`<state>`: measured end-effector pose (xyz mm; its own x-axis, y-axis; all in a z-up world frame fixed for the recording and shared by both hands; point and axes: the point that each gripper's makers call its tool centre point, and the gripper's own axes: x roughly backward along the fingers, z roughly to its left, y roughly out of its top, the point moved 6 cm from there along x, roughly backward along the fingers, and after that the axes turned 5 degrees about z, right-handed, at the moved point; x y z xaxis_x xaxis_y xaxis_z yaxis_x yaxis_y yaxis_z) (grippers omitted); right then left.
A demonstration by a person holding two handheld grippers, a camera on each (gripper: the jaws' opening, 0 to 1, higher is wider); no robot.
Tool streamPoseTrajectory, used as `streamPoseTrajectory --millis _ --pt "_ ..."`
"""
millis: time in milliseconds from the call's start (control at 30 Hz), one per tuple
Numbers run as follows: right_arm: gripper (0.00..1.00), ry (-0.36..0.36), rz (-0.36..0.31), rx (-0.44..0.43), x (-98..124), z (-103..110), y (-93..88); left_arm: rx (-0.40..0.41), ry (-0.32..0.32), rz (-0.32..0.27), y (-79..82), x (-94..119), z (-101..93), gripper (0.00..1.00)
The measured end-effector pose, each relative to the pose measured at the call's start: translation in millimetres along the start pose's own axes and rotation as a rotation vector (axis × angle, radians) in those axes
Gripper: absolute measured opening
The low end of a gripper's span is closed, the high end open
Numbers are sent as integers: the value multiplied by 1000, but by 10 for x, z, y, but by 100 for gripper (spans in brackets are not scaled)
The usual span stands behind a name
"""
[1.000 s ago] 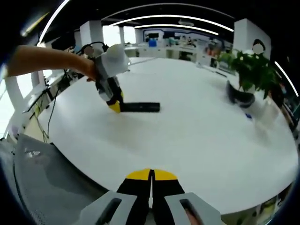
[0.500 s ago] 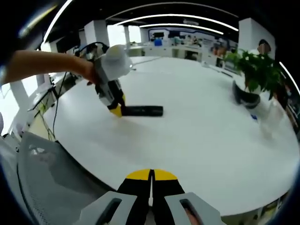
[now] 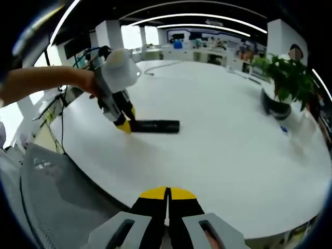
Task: Press the specified remote control buttons in sequence, fully releasing each button before pressing the next.
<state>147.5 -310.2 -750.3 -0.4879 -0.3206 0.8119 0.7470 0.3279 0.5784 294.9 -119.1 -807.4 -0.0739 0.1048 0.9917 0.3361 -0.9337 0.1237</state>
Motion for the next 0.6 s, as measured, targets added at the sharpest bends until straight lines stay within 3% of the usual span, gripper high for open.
streamPoseTrajectory --millis 433,600 --pt "0 25 11 7 15 43 4 70 4 -62 -99 14 -174 23" --pt "0 3 -10 26 45 48 31 83 8 -73 -124 20 -282 23"
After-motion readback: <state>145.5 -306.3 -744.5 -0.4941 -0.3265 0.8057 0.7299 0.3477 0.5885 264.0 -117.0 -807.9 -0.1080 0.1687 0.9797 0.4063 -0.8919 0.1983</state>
